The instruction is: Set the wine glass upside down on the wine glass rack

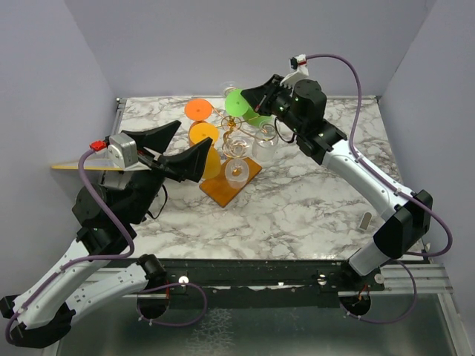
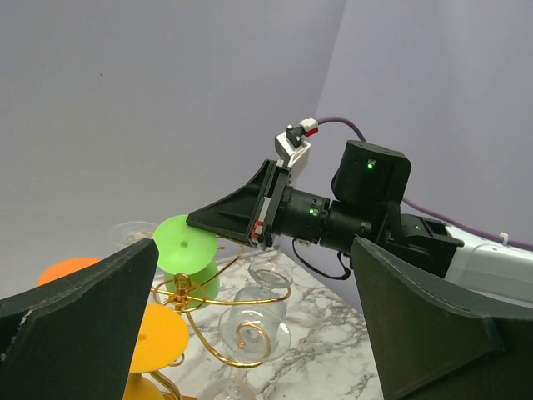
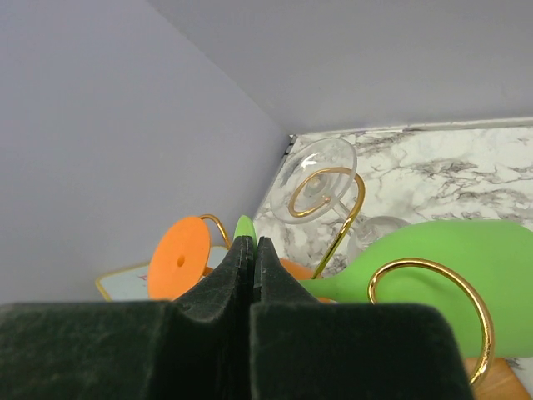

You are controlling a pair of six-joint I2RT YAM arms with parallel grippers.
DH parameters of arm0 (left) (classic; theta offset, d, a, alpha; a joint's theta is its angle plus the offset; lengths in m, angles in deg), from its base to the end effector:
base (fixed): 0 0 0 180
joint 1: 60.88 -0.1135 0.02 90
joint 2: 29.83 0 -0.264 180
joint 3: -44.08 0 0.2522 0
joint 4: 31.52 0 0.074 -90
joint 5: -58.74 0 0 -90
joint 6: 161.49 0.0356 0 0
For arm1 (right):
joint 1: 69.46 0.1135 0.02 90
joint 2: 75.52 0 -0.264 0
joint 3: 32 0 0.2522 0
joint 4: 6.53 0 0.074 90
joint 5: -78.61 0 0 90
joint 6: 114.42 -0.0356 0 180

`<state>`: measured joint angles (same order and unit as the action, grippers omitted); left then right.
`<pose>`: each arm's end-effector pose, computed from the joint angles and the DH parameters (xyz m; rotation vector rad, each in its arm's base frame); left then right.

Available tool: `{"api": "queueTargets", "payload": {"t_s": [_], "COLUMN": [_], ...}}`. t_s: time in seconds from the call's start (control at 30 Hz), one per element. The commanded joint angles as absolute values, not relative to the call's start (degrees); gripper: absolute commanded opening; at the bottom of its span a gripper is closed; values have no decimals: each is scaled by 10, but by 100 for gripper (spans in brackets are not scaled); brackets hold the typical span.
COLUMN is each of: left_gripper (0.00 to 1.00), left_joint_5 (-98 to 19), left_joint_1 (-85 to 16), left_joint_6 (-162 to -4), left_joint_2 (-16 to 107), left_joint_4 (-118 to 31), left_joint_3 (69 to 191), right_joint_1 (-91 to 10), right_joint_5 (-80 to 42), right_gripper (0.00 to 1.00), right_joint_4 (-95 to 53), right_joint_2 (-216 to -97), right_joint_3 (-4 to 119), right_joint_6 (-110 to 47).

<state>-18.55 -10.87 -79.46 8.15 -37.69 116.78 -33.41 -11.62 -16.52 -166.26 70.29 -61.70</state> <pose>0.0797 -0.0829 0.4716 0.2020 1.1002 -0.7894 0.3072 0.2238 0.4310 0.0142 1.6342 1.0054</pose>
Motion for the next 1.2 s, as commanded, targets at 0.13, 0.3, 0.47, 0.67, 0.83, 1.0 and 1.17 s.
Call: {"api": "queueTargets", "payload": {"t_s": [0.13, 0.3, 0.47, 0.67, 0.83, 1.0, 1.17], "left_gripper": [99, 99, 99, 99, 99, 99, 99], "left_joint_5": [-155, -134, -115, -96, -86, -76, -71], "left_joint_1": [-105, -105, -105, -105, -105, -105, -105], "left_joint_6": [-796, -791, -791, -793, -793, -787, -788], "left_joint_2": [71, 72, 76, 76, 77, 75, 75], "left_joint_4": [-383, -384, -388, -388, -389, -392, -395], "left_joint_3": [1157, 1150, 1148, 1146, 1147, 1151, 1152], "right_joint_1": [-332, -331, -332, -332, -332, -332, -332], "right_joint_5": [-83, -57, -22, 24, 53, 84, 103], "right_gripper": [1, 1, 1, 1, 1, 1, 1], "right_joint_4": [-202, -243, -260, -255, -260, -256, -227], "right_joint_2": [-1650, -1641, -1621, -1588, -1577, -1573, -1580], "right_joint_3": [712, 714, 705, 681, 673, 665, 663], "right_joint_6": [-645, -656, -668, -672, -675, -676, -665]}}
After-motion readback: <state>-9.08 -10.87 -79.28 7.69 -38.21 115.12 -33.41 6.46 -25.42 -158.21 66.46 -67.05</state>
